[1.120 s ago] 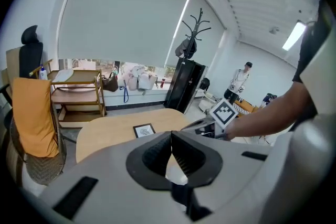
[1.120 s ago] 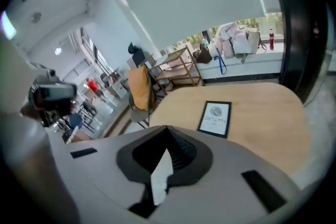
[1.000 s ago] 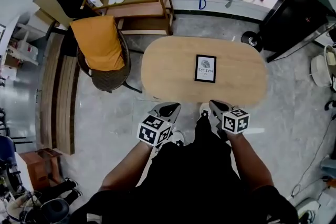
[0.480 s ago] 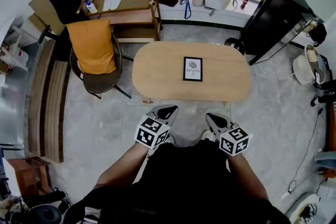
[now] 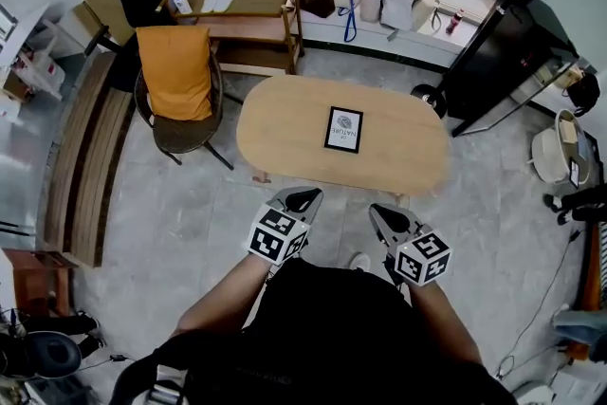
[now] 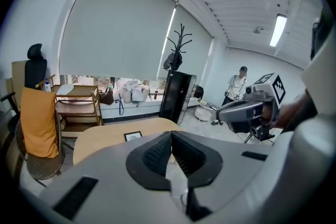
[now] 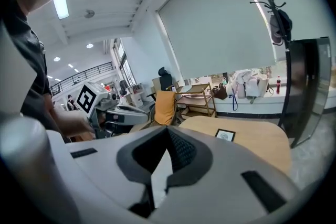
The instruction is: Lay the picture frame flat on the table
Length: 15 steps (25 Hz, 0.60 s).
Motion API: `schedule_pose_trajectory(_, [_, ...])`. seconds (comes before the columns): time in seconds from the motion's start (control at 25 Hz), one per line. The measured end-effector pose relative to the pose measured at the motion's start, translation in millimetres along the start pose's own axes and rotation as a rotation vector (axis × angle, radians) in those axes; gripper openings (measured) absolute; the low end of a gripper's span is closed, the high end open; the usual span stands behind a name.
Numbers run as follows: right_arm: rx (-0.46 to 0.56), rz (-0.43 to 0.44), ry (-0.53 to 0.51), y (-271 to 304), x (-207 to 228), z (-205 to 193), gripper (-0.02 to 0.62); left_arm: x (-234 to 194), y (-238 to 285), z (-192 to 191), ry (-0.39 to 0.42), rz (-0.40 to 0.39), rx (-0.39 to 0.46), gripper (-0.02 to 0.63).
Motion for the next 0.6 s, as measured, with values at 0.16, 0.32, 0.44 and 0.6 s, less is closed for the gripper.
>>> schedule_pose_trajectory(0.16, [0.026,0.034,0.008,-13,4,-4,0.000,28,5,2,0.076,0.008,-0.013,0.005])
schedule_pose_trajectory(0.32, [0.030,0.041,0.008,-25,17,-7,0.000,47,14,2,0.091,-0.002,-0.022,0.005])
schedule_pose_trajectory(0.44, [0.038,0.044,0.027,-29,24,-14,0.000,53,16,1,0.059,-0.006,-0.020,0.005])
schedule_pose_trajectory(0.6, [0.043,0.043,0.049,-31,27,-18,0.000,55,17,4,0.042,-0.006,-0.031,0.005])
Point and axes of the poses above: the fingertips, and each gripper's own axes: y forward along the fingers, x to its right, z out of its top, the point moved 10 cm from there along -y, backward along the fingers, and after that the axes turned 4 degrees about x, right-handed, at the moved point
